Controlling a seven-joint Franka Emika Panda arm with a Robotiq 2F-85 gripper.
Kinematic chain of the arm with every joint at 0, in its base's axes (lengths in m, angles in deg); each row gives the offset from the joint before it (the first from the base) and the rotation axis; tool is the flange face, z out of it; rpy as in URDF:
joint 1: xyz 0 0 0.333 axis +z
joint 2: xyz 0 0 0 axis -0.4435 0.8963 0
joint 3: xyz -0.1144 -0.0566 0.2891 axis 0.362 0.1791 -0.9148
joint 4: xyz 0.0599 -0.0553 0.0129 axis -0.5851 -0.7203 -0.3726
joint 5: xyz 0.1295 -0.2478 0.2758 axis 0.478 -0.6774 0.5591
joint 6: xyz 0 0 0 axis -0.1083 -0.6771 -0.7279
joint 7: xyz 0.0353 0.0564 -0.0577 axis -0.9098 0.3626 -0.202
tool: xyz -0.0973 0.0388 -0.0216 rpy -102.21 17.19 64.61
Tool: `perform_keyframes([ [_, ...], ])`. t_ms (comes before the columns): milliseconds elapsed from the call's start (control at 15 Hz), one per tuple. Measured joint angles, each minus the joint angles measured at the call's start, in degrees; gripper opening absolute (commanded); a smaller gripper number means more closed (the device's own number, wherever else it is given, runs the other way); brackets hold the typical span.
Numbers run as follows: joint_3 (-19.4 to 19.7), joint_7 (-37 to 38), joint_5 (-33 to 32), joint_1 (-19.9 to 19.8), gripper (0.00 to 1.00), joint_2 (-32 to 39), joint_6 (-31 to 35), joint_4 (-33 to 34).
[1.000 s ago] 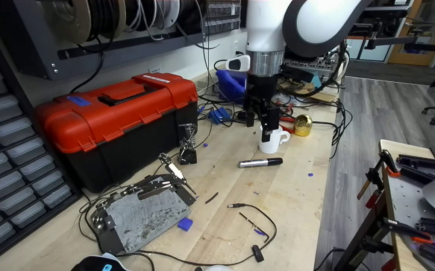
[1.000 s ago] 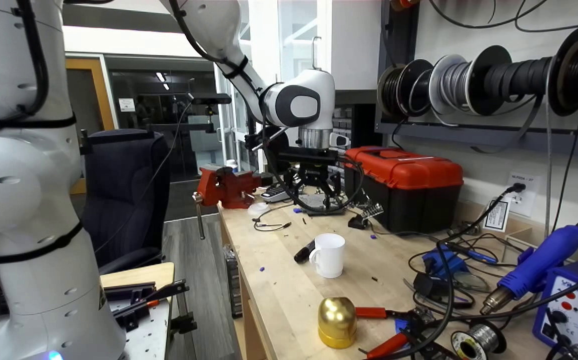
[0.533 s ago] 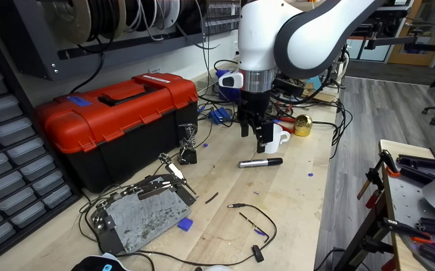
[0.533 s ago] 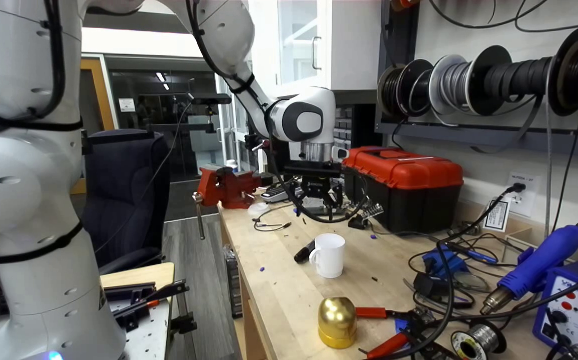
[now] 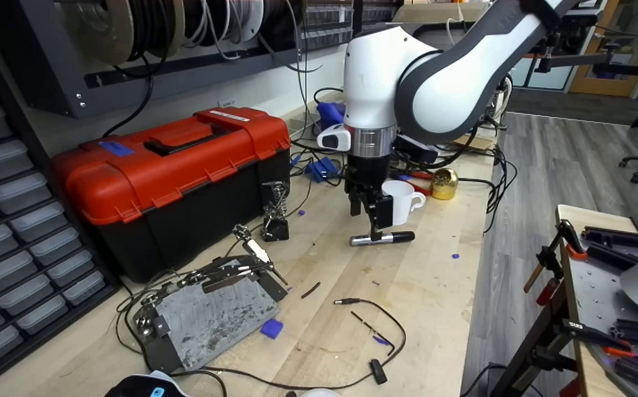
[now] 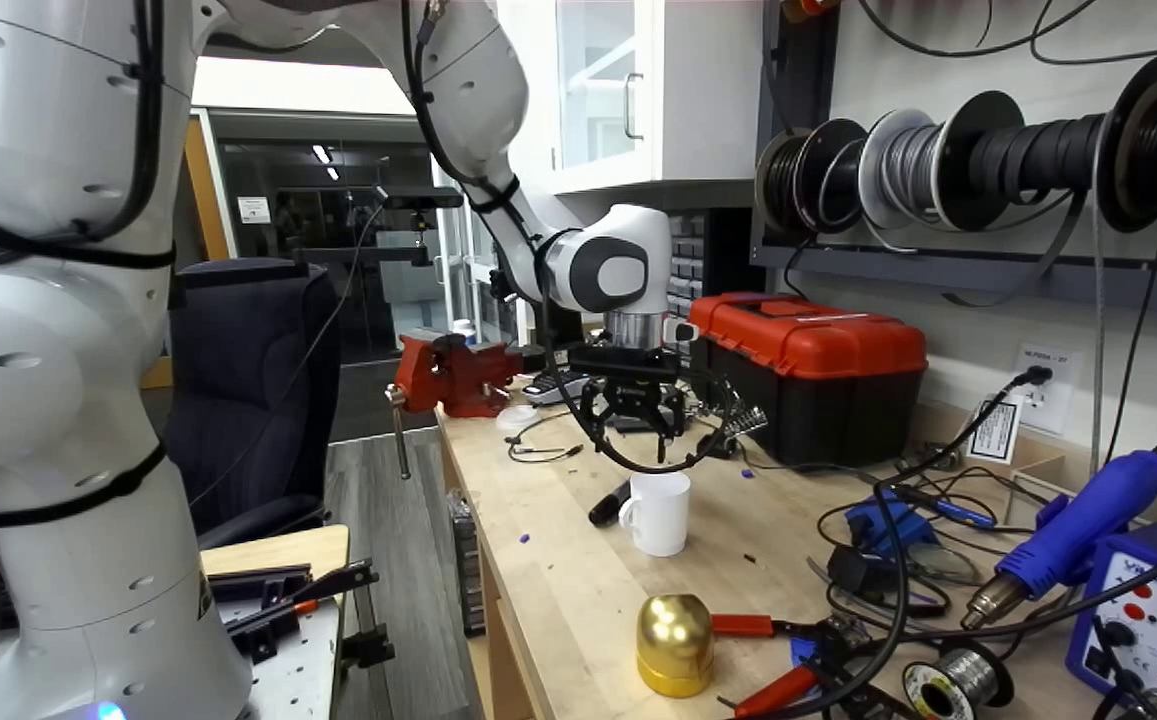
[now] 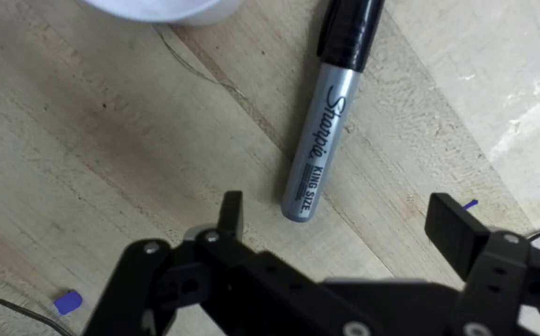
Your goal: Put the black marker inside the white mug
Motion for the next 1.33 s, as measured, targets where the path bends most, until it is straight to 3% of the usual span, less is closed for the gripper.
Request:
perform_keyframes([
  [933,0.24,11.16,-3.36,-0.17,1.0,2.83,0.96,-0.35],
  [1000,0.26,11.42,-3.26,-0.23,0.75,3.19,1.2,-0.41],
  [1333,0.25,12.53,-2.82,-0.38,0.47,4.18,3.48,-0.82],
])
